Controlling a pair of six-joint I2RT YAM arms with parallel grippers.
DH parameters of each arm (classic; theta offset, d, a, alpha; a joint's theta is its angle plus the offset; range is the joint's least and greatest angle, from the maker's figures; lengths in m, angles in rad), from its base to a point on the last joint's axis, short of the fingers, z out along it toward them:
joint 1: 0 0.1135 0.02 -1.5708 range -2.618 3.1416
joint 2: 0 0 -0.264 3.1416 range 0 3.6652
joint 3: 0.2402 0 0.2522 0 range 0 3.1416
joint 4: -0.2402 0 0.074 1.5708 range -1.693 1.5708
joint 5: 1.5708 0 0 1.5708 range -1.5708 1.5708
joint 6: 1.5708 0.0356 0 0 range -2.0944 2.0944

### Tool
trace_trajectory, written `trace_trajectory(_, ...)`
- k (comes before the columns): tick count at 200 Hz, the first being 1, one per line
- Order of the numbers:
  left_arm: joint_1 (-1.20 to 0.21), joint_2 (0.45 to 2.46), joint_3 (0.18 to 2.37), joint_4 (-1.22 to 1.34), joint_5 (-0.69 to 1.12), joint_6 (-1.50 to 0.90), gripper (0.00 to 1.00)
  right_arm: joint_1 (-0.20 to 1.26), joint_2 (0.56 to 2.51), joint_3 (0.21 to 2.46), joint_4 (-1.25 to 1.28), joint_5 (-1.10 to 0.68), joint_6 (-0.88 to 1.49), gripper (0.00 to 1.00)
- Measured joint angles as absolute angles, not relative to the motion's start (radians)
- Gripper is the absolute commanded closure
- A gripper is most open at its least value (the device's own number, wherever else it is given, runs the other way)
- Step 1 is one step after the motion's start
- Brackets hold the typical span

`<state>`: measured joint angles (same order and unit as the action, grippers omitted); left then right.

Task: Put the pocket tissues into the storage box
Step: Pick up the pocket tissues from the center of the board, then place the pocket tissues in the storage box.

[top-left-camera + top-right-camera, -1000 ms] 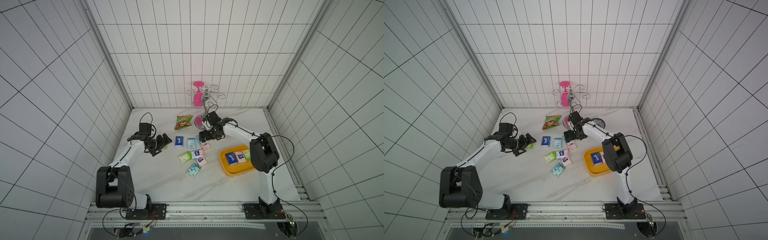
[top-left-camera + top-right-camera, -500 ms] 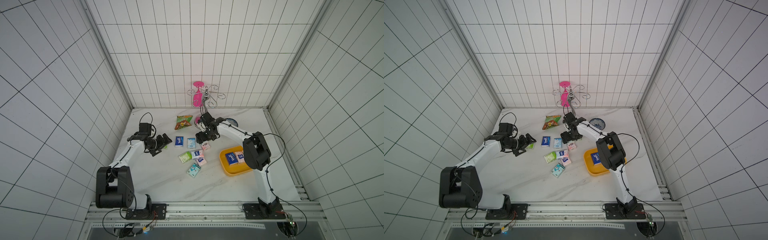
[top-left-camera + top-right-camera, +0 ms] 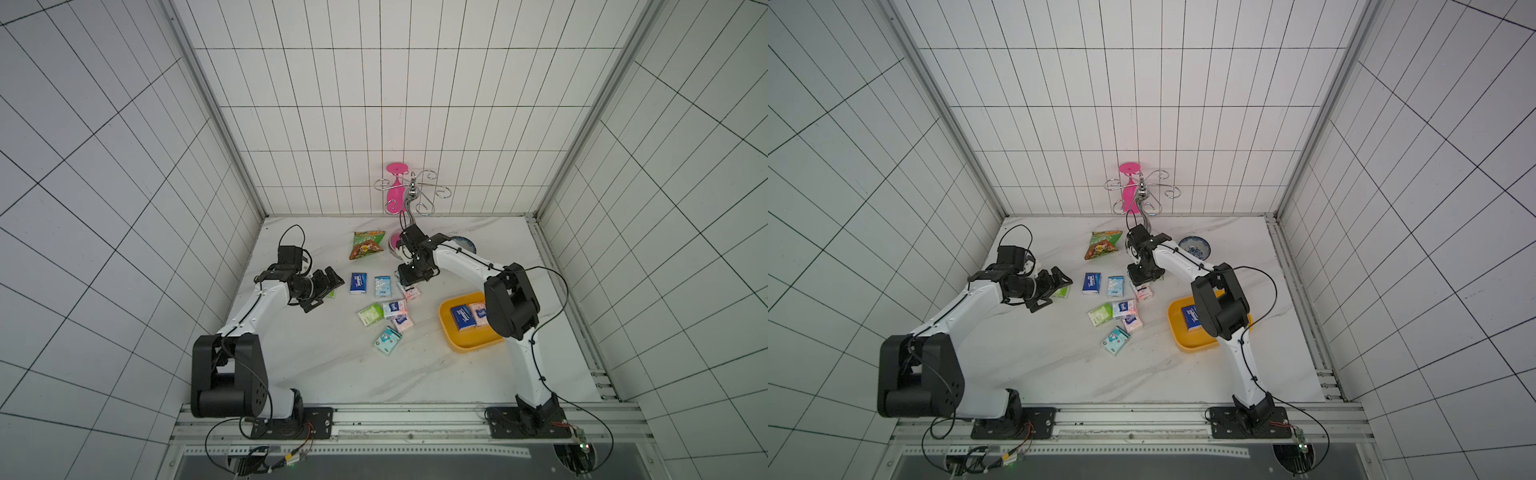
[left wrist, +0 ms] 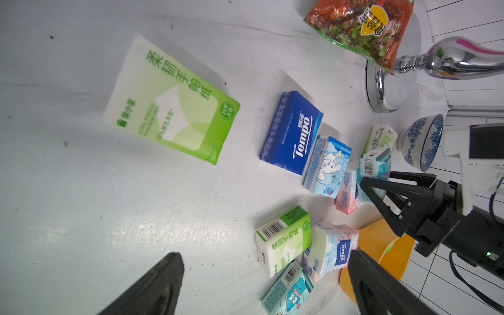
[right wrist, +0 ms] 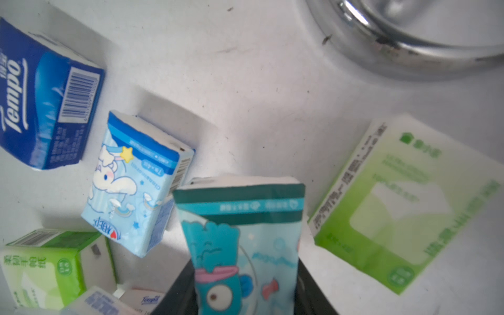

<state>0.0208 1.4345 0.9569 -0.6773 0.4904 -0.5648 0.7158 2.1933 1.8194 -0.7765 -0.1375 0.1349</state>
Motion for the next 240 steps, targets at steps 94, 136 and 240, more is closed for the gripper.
trace_trajectory(94,-0.138,1.486,1.093,-0.726,0.458,-0.541,0.02,0.72,1.766,1.472,-0.82,-0.025,0.147,0.57)
trace_trajectory(136,-0.248,1.53,1.186,-0.753,0.41,-0.506,0.03,0.72,1.605,1.301,-0.88,0.05,0.169,0.57)
trace_trajectory(240,-0.26,1.554,1.194,-0.772,0.385,-0.5,0.02,0.72,1.459,1.063,-0.881,0.068,0.236,0.57)
